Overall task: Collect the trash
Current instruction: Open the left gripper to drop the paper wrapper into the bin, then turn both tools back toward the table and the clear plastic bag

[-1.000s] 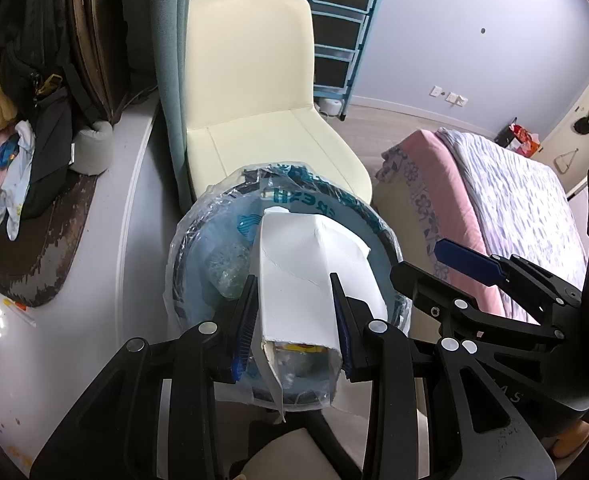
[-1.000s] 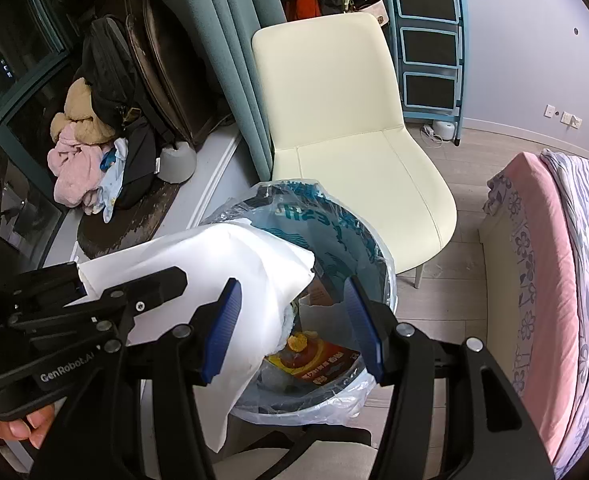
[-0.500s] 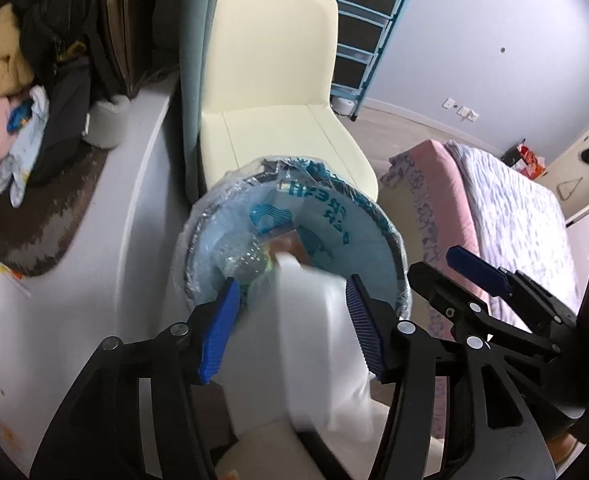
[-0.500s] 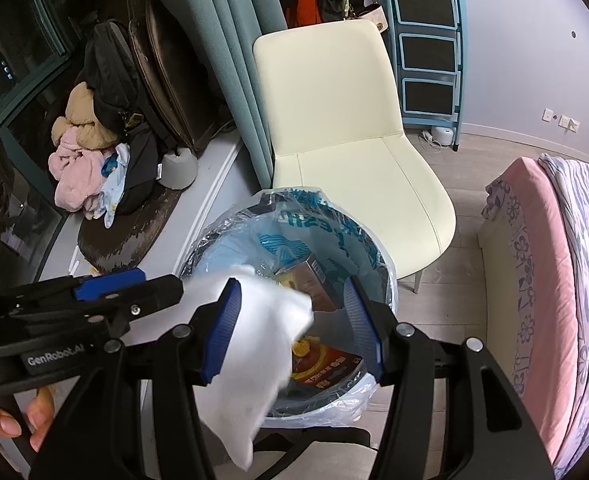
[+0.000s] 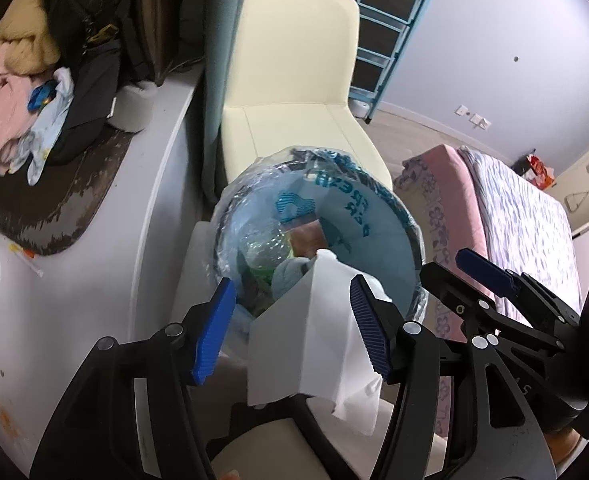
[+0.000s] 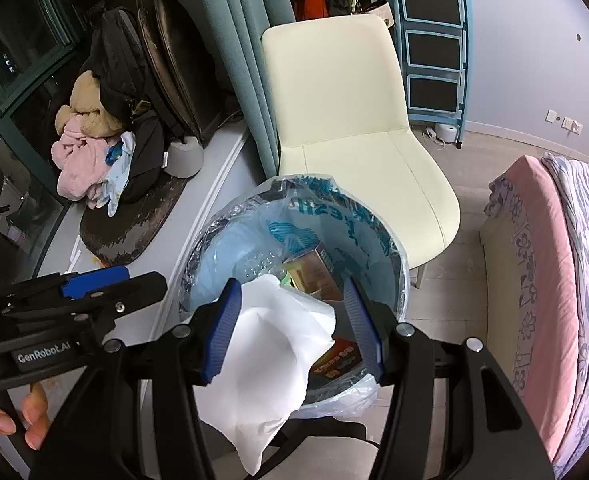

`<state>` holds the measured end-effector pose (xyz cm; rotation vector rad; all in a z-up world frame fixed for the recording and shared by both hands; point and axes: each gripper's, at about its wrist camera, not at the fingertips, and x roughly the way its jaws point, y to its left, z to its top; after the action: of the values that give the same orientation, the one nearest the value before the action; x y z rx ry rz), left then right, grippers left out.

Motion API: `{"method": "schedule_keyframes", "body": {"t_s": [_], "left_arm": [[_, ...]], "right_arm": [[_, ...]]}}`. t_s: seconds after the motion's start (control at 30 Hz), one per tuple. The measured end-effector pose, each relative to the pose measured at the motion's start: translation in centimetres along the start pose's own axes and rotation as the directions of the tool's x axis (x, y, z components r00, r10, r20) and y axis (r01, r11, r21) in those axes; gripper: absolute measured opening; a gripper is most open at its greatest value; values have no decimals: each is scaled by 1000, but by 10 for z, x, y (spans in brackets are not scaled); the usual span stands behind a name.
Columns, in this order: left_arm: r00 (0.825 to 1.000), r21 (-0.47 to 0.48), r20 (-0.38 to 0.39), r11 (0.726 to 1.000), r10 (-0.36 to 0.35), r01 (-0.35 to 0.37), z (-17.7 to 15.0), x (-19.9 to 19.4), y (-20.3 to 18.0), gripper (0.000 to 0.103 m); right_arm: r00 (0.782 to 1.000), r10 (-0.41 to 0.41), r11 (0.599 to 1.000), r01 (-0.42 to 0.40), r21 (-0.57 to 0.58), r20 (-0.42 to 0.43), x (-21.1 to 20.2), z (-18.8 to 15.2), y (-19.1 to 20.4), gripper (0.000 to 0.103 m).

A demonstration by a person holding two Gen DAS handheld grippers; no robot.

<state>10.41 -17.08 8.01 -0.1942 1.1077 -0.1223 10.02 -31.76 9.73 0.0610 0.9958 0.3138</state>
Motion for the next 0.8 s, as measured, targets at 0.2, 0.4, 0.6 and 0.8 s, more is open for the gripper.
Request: {"method": "schedule_keyframes", "body": {"t_s": [0.2, 0.4, 0.6, 0.8], "left_arm": [[1000, -17, -5, 1000, 11, -11, -11, -3, 11, 58], [999, -50, 16, 998, 39, -38, -30, -19, 31, 58], [996, -115, 46, 991, 81, -75, -53, -42, 65, 59], [991, -176, 67, 979, 116, -103, -77, -66, 98, 60]], "right_arm": [[1000, 16, 1000, -16, -22, -13, 1, -8, 13, 52], [999, 39, 998, -39, -49, -10, 3, -13, 36, 52], [996, 82, 988, -84, -128, -17, 5, -22, 75, 52], [992, 122, 972, -125, -201, -25, 2, -32, 121, 52]]}}
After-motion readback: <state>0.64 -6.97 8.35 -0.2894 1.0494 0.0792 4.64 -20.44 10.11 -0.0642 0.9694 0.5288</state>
